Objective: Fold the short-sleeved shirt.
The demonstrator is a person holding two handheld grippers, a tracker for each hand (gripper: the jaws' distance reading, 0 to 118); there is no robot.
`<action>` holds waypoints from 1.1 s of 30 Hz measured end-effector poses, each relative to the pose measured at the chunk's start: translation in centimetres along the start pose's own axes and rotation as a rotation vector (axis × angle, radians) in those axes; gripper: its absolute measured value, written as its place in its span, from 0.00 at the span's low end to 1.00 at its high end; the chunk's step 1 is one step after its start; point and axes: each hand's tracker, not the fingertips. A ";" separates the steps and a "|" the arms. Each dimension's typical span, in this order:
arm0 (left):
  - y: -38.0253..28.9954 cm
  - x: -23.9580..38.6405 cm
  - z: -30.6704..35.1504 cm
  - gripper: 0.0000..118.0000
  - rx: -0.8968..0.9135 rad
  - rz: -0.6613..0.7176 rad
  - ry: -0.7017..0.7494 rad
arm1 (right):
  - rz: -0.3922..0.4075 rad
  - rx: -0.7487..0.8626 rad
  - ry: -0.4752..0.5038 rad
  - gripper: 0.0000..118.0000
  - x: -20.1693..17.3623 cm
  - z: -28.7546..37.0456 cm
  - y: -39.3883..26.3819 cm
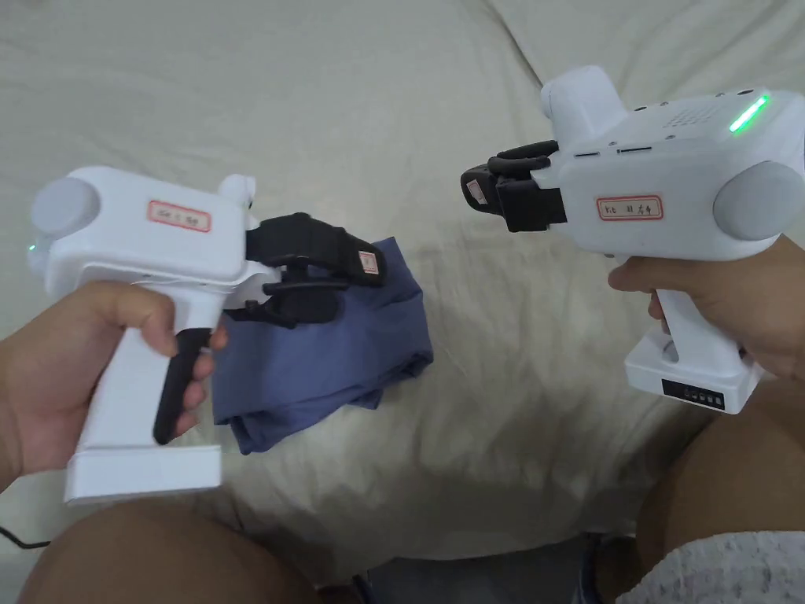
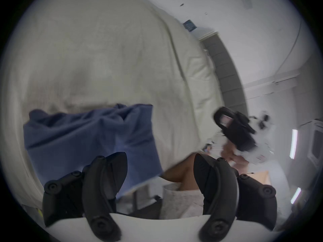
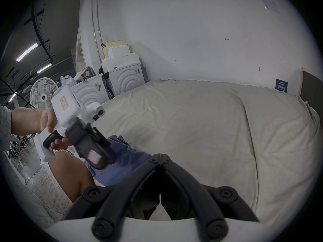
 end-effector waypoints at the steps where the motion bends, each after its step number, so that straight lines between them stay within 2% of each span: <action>1: -0.7 -0.6 0.4 0.70 -0.012 0.001 -0.046 | 0.003 0.001 0.003 0.00 -0.1 -0.1 0.1; 2: -1.3 -1.1 0.5 0.68 -0.031 -0.011 -0.064 | 0.005 0.000 0.005 0.00 -0.2 -0.2 0.1; 3: -2.2 -1.1 0.2 0.57 -0.020 -0.024 -0.070 | 0.006 0.000 0.004 0.00 -0.2 -0.3 0.1; 4: -2.8 -1.5 -0.3 0.18 -0.008 -0.035 -0.106 | 0.005 0.001 0.004 0.00 -0.3 -0.4 0.2; 5: -3.3 -1.9 -0.9 0.00 -0.019 -0.017 -0.105 | 0.001 0.000 0.007 0.00 -0.1 -0.4 0.1; 6: -3.8 -2.5 -1.6 0.00 0.002 0.000 -0.103 | 0.000 0.000 0.006 0.00 -0.1 -0.4 0.1; 8: -4.3 -3.2 -4.0 0.00 -0.043 0.056 -0.230 | -0.002 -0.003 0.001 0.00 0.0 -0.6 0.2; 9: -4.6 -3.4 -5.0 0.00 -0.022 0.061 -0.246 | -0.004 -0.004 0.000 0.00 0.1 -0.5 0.2; 15: -3.1 -3.2 -10.4 0.00 -0.050 0.079 -0.273 | -0.012 -0.014 -0.023 0.00 1.4 -0.3 0.4; 21: 1.5 -4.2 -11.5 0.00 0.016 0.123 -0.146 | -0.025 -0.017 -0.040 0.00 2.5 -0.4 0.3; 26: 4.9 -4.0 -11.0 0.00 0.048 0.125 -0.104 | -0.033 -0.030 -0.041 0.00 2.9 -1.5 0.0; 33: 11.0 -6.7 -7.3 0.00 0.209 0.200 -0.049 | -0.015 -0.056 -0.020 0.00 1.7 -3.1 0.6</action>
